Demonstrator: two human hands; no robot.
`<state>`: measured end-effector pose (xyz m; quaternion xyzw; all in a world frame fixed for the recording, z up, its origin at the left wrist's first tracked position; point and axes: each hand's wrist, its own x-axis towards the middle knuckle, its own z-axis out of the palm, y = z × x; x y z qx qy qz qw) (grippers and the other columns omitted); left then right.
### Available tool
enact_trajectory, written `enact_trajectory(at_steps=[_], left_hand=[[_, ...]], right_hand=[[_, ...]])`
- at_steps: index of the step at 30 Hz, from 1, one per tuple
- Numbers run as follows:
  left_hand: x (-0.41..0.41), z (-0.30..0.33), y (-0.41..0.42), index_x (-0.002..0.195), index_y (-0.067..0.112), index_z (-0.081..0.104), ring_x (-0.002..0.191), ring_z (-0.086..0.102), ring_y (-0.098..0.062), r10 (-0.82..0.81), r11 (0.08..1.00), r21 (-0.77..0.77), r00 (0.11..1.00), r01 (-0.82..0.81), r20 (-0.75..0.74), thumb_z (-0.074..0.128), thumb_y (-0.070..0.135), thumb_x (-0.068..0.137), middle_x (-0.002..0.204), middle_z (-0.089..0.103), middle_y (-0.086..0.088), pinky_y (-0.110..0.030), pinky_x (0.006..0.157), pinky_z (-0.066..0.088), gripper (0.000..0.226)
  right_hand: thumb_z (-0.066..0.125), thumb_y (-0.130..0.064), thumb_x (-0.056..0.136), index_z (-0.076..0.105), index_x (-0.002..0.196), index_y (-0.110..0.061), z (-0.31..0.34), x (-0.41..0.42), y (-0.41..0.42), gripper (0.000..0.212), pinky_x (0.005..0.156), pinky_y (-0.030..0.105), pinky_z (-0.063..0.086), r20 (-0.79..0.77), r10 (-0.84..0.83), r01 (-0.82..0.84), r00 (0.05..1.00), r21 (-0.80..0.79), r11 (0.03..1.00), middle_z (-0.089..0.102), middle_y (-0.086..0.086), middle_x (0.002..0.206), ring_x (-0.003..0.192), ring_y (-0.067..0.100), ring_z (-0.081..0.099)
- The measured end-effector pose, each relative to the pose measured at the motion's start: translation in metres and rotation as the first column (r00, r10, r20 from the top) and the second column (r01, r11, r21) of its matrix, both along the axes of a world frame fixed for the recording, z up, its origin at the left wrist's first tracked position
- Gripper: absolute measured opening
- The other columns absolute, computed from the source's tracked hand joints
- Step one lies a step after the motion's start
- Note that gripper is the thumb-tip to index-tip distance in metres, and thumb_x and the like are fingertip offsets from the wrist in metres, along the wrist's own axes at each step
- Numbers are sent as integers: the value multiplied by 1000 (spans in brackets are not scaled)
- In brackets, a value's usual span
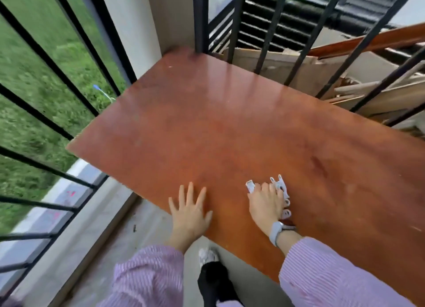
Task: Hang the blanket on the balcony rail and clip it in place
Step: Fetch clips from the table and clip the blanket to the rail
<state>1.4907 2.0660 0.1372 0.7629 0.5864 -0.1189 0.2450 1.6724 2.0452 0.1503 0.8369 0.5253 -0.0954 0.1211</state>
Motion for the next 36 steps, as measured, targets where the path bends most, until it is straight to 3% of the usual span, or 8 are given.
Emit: enact_trajectory(at_steps=[4, 8, 12, 17, 23, 27, 30, 36], left_hand=[[-5, -11, -2, 143, 34, 3, 141, -11, -28, 1, 1000, 17, 1000, -1, -28, 35, 51, 89, 155, -9, -1, -56, 111, -1, 65], [-18, 0, 5, 142, 26, 19, 142, 4, -22, 108, 994, 5, 987, -110, 120, 39, 37, 93, 155, 10, -3, -46, 115, 7, 54], [-56, 40, 0, 129, 14, 46, 118, 46, -14, 445, 866, -30, 741, -500, 503, 48, 24, 92, 129, 51, -4, -19, 97, 31, 38], [-132, 113, -41, 106, 21, 64, 91, 60, -6, 558, 663, -34, 464, -748, 688, 55, 25, 88, 102, 66, 8, -22, 83, 46, 20], [-214, 174, -140, 82, 21, 67, 70, 56, 2, 536, 540, 69, 406, -839, 740, 62, 19, 84, 80, 65, 10, -16, 66, 43, 5], [-242, 186, -221, 77, 35, 65, 70, 60, -1, 553, 338, 67, 255, -939, 793, 60, 27, 79, 73, 68, 18, -24, 67, 47, 10], [-255, 194, -277, 77, 43, 60, 70, 59, 10, 551, 173, 99, 179, -980, 815, 64, 12, 82, 71, 67, 26, -16, 69, 47, 31], [-265, 216, -341, 95, 20, 65, 77, 61, -7, 522, -198, 153, 28, -968, 852, 66, 16, 81, 89, 67, -2, -22, 75, 48, 16]], right_hand=[[84, -19, 54, 58, 63, -15, -9, -8, 3, 28, 51, 32, 47, -105, 176, -168, 979, 86, 982, 59, 5, 62, 61, 26, 58], [57, -20, 86, 57, 90, -10, 9, -28, 15, 11, 65, 39, 45, -429, 257, -190, 866, 192, 963, 63, 11, 84, 79, 33, 59], [41, -29, 94, 50, 117, -12, 46, -77, 29, 30, 68, 38, 43, -585, 432, -245, 686, 373, 895, 64, 10, 104, 91, 36, 59], [34, -33, 95, 23, 142, -18, 87, -164, 21, 50, 88, 37, 38, -604, 700, -525, 381, 482, 701, 46, 10, 129, 114, 32, 48], [30, -29, 91, 25, 140, -1, 137, -266, -44, 57, 91, 25, 30, -494, 869, -732, -25, 600, 321, 52, 19, 120, 109, 33, 53], [46, -23, 89, 40, 132, -5, 160, -304, -96, 47, 96, 17, 33, -691, 699, -721, -184, 578, 381, 51, 10, 116, 110, 25, 50], [61, -16, 86, 55, 114, -9, 175, -327, -129, 30, 79, 2, 36, -737, 633, -739, -236, 559, 376, 57, 1, 101, 96, 16, 56], [60, -19, 86, 54, 101, -22, 186, -380, -172, 17, 68, 10, 39, -749, 541, -791, -383, 568, 226, 60, -2, 91, 80, 3, 56]])
